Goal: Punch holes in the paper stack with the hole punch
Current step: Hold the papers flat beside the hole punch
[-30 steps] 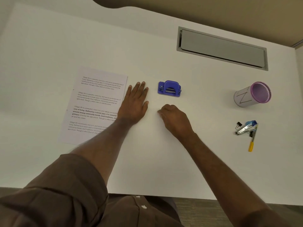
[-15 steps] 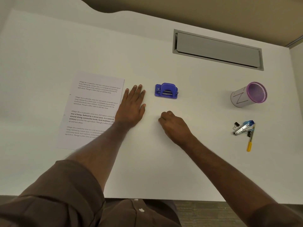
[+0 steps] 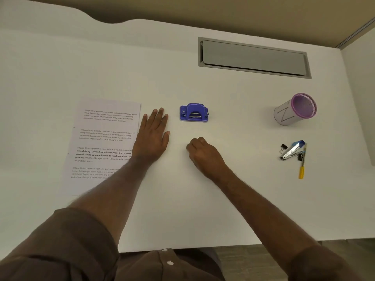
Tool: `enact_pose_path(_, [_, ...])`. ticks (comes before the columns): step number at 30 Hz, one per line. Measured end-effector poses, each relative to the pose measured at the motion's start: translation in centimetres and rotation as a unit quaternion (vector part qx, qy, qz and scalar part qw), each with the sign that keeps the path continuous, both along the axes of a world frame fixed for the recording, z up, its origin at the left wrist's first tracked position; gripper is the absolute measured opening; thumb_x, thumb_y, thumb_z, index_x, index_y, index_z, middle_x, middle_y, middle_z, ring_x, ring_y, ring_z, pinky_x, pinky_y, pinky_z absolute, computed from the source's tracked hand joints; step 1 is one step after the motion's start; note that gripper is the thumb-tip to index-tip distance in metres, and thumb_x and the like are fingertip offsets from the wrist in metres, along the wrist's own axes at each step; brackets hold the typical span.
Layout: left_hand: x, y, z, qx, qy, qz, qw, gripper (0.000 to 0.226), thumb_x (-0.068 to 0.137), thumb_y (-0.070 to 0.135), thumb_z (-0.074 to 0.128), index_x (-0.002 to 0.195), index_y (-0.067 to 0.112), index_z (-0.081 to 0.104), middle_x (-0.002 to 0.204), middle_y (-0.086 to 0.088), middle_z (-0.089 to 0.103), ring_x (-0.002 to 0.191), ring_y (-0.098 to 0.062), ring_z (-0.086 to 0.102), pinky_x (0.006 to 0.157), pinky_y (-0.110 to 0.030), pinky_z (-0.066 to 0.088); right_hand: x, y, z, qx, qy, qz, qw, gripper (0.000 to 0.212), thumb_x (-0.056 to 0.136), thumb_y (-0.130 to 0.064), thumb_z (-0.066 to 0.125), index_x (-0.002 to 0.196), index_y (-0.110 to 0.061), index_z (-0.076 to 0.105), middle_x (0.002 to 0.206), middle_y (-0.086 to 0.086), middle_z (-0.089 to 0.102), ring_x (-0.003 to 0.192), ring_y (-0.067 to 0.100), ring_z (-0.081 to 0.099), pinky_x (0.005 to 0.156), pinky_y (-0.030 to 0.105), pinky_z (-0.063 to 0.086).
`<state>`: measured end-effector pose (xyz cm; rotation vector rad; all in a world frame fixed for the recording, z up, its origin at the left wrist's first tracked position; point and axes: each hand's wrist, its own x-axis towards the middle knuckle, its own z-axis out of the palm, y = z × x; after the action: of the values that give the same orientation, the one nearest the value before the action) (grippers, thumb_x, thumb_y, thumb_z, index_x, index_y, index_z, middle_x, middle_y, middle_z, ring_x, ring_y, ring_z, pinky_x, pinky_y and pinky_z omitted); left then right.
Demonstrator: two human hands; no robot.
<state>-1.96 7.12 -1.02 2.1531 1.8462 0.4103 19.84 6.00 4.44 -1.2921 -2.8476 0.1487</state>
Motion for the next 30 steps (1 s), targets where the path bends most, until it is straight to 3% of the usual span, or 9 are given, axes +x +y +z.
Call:
enact_pose_path(4, [0.1, 0.1, 0.1, 0.002, 0.002, 0.001, 1.000, 0.059, 0.101, 0.029, 0.034, 0.156, 0.006, 0.032, 0.167, -0.012, 0.023, 0.156, -0.030, 0.018, 0.127, -0.050, 0.012, 0.0, -0.1, -0.7, -0.001, 0.037, -0.024, 0.999, 0.012, 0.075, 0.010, 0.066, 0.080, -0.001, 0.064, 0.080, 0.015, 0.063, 0.075, 0.034, 0.061, 0.050, 0.043, 0.051])
enact_pose_path(7, [0.1, 0.0, 0.3, -0.002, 0.004, 0.001, 1.000, 0.059, 0.101, 0.030, 0.032, 0.156, 0.006, 0.033, 0.167, -0.013, 0.023, 0.155, -0.031, 0.019, 0.127, -0.051, 0.012, -0.1, 0.5, -1.1, -0.099, 0.120, -0.147, 0.977, 0.010, 0.088, 0.000, 0.059, 0.091, -0.001, 0.069, 0.092, 0.015, 0.067, 0.088, 0.031, 0.061, 0.073, 0.045, 0.052])
enact_pose_path(9, [0.2, -0.1, 0.5, -0.002, 0.003, 0.000, 1.000, 0.059, 0.102, 0.030, 0.031, 0.155, 0.005, 0.033, 0.166, -0.014, 0.023, 0.155, -0.032, 0.019, 0.127, -0.051, 0.012, 0.0, 0.9, -1.0, -0.196, 0.243, -0.281, 0.908, 0.011, 0.087, -0.003, 0.063, 0.092, -0.004, 0.073, 0.092, 0.009, 0.072, 0.084, 0.021, 0.065, 0.078, 0.035, 0.054])
enact_pose_path(12, [0.2, -0.1, 0.7, -0.001, 0.001, -0.001, 1.000, 0.059, 0.101, 0.030, 0.030, 0.155, 0.004, 0.034, 0.166, -0.014, 0.024, 0.155, -0.032, 0.020, 0.127, -0.052, 0.013, 0.8, 1.7, -0.2, -0.331, 0.432, -0.418, 0.728, 0.012, 0.086, 0.002, 0.067, 0.090, -0.004, 0.076, 0.087, 0.008, 0.075, 0.061, 0.016, 0.067, 0.062, 0.030, 0.059])
enact_pose_path(14, [0.2, -0.1, 0.7, 0.000, -0.002, -0.002, 1.000, 0.059, 0.101, 0.030, 0.030, 0.154, 0.004, 0.035, 0.166, -0.014, 0.024, 0.155, -0.032, 0.020, 0.127, -0.052, 0.013, 1.9, 2.5, 0.5, -0.375, 0.507, -0.448, 0.634, 0.014, 0.087, 0.004, 0.066, 0.088, -0.005, 0.076, 0.084, 0.006, 0.075, 0.061, 0.014, 0.065, 0.058, 0.024, 0.058])
enact_pose_path(19, [0.1, -0.1, 0.5, -0.003, 0.003, -0.001, 1.000, 0.061, 0.101, 0.031, 0.028, 0.155, 0.004, 0.033, 0.167, -0.013, 0.021, 0.156, -0.031, 0.018, 0.127, -0.051, 0.011, 6.1, 4.9, 3.8, -0.389, 0.624, -0.451, 0.506, 0.015, 0.089, 0.002, 0.066, 0.085, -0.007, 0.076, 0.077, 0.004, 0.074, 0.062, 0.014, 0.065, 0.063, 0.022, 0.057])
enact_pose_path(22, [0.1, 0.0, 0.2, 0.001, 0.002, 0.000, 1.000, 0.061, 0.101, 0.032, 0.029, 0.155, 0.004, 0.033, 0.167, -0.013, 0.021, 0.156, -0.031, 0.017, 0.127, -0.051, 0.010, 9.8, 6.8, 6.6, -0.349, 0.653, -0.438, 0.510, 0.012, 0.087, 0.001, 0.068, 0.085, -0.007, 0.076, 0.078, 0.005, 0.071, 0.063, 0.015, 0.064, 0.067, 0.023, 0.057])
enact_pose_path(27, [0.2, 0.1, -0.1, 0.019, -0.005, 0.001, 1.000, 0.061, 0.100, 0.032, 0.029, 0.153, 0.003, 0.036, 0.166, -0.015, 0.024, 0.154, -0.033, 0.021, 0.127, -0.052, 0.012, 18.1, 10.2, 11.0, -0.169, 0.586, -0.494, 0.619, 0.013, 0.084, 0.001, 0.068, 0.080, -0.009, 0.075, 0.079, 0.004, 0.071, 0.059, 0.015, 0.063, 0.063, 0.023, 0.057])
enact_pose_path(30, [0.2, 0.1, -0.1, 0.022, -0.003, 0.001, 1.000, 0.062, 0.099, 0.032, 0.030, 0.152, 0.002, 0.037, 0.165, -0.016, 0.026, 0.153, -0.035, 0.023, 0.126, -0.053, 0.013, 22.1, 11.8, 11.8, -0.050, 0.479, -0.550, 0.682, 0.015, 0.075, -0.001, 0.067, 0.074, -0.012, 0.078, 0.075, 0.009, 0.072, 0.058, 0.023, 0.065, 0.063, 0.036, 0.060])
